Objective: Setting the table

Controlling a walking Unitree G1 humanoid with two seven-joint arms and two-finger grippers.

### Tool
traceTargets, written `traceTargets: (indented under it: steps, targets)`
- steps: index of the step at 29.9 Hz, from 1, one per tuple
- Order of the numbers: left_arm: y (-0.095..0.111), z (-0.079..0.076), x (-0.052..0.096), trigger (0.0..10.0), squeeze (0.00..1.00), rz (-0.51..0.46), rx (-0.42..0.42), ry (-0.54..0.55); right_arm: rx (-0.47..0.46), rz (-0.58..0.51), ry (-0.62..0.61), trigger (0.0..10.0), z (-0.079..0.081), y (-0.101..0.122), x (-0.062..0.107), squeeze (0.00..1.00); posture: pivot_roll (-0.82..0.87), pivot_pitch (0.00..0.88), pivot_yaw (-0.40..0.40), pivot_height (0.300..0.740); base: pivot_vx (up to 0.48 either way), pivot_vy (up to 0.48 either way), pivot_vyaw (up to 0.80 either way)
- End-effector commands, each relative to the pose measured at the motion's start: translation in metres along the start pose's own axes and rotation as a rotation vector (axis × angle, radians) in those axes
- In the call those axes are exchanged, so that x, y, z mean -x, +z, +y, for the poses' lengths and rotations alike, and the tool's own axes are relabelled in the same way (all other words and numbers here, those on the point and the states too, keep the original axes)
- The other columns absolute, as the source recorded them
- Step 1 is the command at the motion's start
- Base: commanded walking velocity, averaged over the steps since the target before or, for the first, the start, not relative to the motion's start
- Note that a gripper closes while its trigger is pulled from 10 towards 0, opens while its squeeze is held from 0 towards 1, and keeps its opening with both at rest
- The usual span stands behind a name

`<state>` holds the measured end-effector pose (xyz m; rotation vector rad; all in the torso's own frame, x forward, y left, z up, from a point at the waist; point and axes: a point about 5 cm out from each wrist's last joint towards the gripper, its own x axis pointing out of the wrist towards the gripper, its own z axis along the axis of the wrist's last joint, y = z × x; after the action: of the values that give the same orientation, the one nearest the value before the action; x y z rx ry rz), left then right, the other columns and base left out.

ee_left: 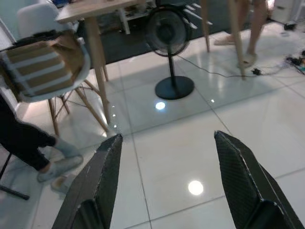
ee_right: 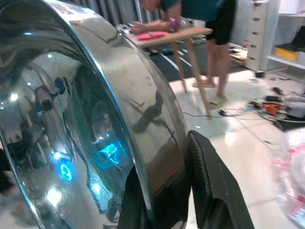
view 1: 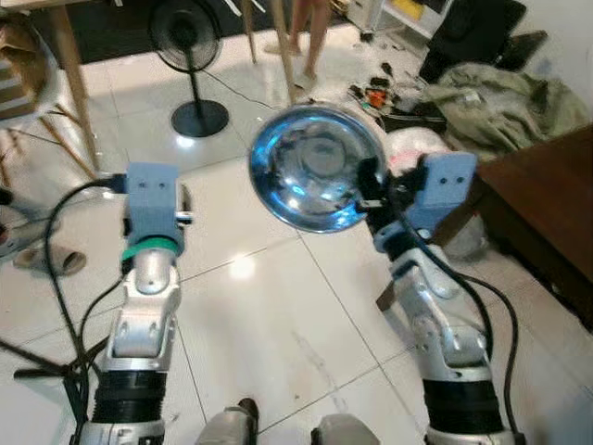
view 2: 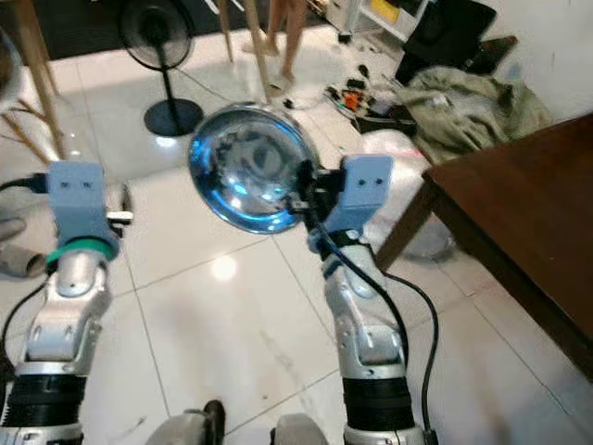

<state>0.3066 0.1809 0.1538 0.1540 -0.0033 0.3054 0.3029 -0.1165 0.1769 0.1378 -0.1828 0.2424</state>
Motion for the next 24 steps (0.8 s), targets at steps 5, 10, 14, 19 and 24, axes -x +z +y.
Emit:
traceTargets:
  steps: [5, 10, 14, 19, 24]
  targets:
    - [0.000, -0.011, 0.001, 10.0, 0.00, 0.007, 0.007, -0.033, 0.203, 0.026, -0.057, 10.0, -0.024, -0.006, 0.003, 0.00, -0.19, 0.000, 0.027, 0.740, 0.385, 0.286, 0.00]
    - [-0.001, -0.014, 0.001, 10.0, 0.00, 0.007, 0.004, -0.042, 0.275, 0.021, -0.122, 10.0, -0.035, -0.006, 0.003, 0.00, -0.18, 0.000, 0.026, 0.740, 0.386, 0.285, 0.00]
    - [-0.001, -0.015, 0.001, 10.0, 0.00, 0.002, -0.005, -0.054, 0.359, -0.006, -0.167, 10.0, -0.049, -0.002, 0.002, 0.00, -0.18, 0.000, 0.028, 0.740, 0.381, 0.291, 0.00]
    - [-0.001, -0.015, 0.000, 10.0, 0.00, 0.001, -0.006, -0.057, 0.369, -0.019, -0.178, 10.0, -0.055, 0.002, 0.001, 0.00, -0.18, 0.000, 0.029, 0.740, 0.388, 0.283, 0.00]
    - [0.002, -0.016, -0.002, 10.0, 0.00, -0.014, -0.008, -0.054, 0.341, -0.029, -0.181, 10.0, -0.056, 0.002, 0.001, 0.00, -0.19, 0.000, 0.033, 0.740, 0.363, 0.056, 0.00]
